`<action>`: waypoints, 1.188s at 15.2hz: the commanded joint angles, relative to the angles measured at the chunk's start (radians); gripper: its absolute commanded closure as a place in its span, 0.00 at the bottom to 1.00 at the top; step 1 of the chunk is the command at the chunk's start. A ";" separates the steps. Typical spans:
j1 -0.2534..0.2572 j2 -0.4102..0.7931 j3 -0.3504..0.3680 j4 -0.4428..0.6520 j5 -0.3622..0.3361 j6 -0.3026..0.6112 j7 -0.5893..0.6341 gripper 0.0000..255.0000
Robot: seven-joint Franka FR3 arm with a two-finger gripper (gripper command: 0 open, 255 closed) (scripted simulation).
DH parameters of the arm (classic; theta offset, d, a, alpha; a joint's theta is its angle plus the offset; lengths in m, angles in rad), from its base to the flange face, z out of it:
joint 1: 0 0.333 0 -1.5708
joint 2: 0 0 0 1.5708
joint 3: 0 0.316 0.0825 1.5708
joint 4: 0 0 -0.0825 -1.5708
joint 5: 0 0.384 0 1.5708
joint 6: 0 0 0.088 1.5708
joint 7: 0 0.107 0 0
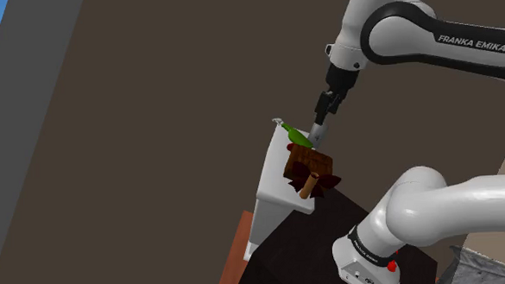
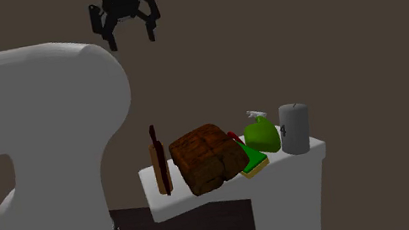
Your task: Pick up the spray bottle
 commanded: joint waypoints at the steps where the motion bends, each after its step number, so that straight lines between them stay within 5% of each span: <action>1: 0.000 0.000 0.000 0.000 0.000 0.000 0.000 0.00; 18: -0.104 0.492 -0.174 0.031 -0.141 0.492 -0.113 0.00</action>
